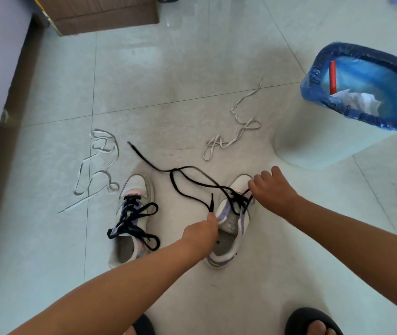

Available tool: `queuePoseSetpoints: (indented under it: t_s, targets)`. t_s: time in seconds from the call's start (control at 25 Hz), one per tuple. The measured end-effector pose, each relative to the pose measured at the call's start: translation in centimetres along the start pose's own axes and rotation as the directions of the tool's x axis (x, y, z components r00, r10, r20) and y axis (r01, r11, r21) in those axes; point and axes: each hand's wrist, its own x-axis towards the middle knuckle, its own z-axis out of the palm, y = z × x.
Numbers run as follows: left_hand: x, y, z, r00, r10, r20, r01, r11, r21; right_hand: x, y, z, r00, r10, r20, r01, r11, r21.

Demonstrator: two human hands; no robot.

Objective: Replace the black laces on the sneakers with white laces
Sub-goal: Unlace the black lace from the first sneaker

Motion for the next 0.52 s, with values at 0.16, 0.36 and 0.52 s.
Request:
queuePoseSetpoints:
  t_s: [0.16, 0.36, 0.52]
  targets:
    - [0.0, 0.1, 0.3, 0.999, -0.038, 0.005, 0.038, 0.999, -0.036, -0.6, -3.9, -0.7, 0.539, 0.090, 0.837, -0.841, 0.115, 0.529]
    - [0.0, 0.4, 0.1, 0.999, -0.043, 0.004, 0.043, 0.999, -0.008, -0.4, -4.8, -0.2, 0.656, 0.035, 0.754, -0.747, -0.109, 0.655]
    - [0.0, 0.0, 0.0, 0.998, -0.054, 0.024, 0.055, 0.998, -0.043, 0.3, -2.2, -0.2, 0.700, 0.315, 0.641, -0.711, 0.223, 0.667]
